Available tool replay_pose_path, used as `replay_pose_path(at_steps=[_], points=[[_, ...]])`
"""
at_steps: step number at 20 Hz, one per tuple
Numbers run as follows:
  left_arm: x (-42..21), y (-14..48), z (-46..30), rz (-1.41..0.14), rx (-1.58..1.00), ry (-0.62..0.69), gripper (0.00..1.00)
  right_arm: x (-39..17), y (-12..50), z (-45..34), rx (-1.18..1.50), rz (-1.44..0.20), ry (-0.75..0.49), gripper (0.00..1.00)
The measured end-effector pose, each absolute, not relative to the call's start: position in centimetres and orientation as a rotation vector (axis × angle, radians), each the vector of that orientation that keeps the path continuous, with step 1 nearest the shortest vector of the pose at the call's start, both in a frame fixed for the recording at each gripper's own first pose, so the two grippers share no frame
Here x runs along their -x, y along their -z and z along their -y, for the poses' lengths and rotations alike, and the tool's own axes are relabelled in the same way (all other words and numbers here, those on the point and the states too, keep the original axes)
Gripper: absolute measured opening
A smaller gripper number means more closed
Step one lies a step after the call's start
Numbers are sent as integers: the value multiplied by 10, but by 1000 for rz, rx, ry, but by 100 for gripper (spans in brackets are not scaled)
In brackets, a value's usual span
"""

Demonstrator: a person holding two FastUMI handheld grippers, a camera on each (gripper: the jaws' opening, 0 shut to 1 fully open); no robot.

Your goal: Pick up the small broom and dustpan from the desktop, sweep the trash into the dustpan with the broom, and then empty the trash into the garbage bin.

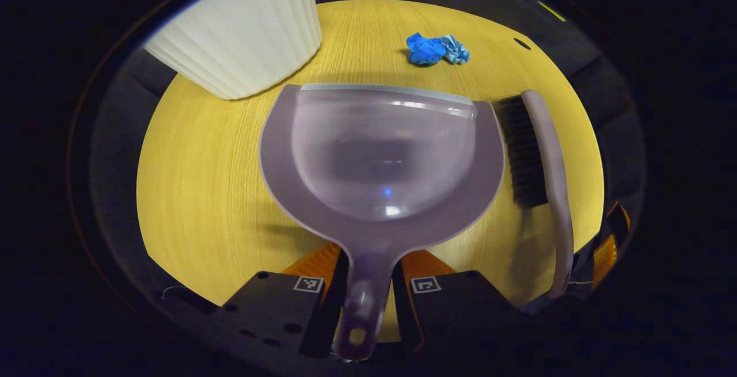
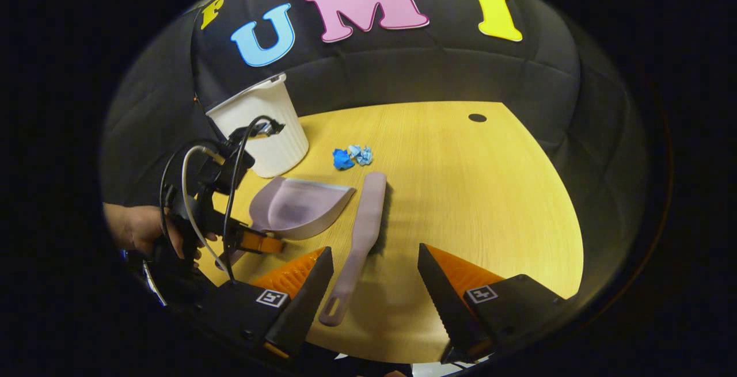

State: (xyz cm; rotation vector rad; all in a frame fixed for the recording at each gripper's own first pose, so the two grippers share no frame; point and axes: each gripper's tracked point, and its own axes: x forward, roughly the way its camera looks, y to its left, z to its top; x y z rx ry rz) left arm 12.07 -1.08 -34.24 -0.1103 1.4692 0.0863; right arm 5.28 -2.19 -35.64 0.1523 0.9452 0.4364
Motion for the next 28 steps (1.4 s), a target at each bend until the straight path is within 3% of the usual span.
replay_pose_path(at_steps=[2, 8, 17, 18, 19, 21, 22, 24, 25, 26, 27, 28], points=[[-122, 333, 13, -1478, 101, -53, 32, -53, 361, 16, -140, -975, -438, 96], [-121, 326, 8, -1423, 90, 41, 29, -41, 390, -11, -94, -1179, -439, 96], [-110, 332, -1, -1328, 164, 168, 30, -31, 450, 2, 170, -1449, -244, 98], [-110, 332, -1, -1322, 174, 184, 30, -30, 454, 4, 181, -1464, -228, 89], [-109, 333, -4, -1314, 169, 205, 30, -30, 457, 6, 181, -1478, -208, 96], [-107, 334, -9, -1311, 155, 241, 30, -31, 459, -2, 116, -1512, -182, 87], [-106, 333, -10, -1311, 150, 262, 29, -34, 457, -6, 77, -1529, -164, 76], [-103, 331, -14, -1308, 142, 291, 29, -42, 461, -9, 13, -1564, -121, 73], [-103, 330, -16, -1308, 139, 300, 29, -45, 459, -8, -2, -1569, -116, 56], [-103, 330, -17, -1308, 138, 304, 30, -48, 462, -8, -1, -1581, -109, 53], [-104, 329, -17, -1309, 135, 307, 29, -50, 465, -12, -12, -1596, -113, 36], [-105, 329, -18, -1313, 133, 308, 29, -53, 465, -14, -27, -1607, -122, 33]])
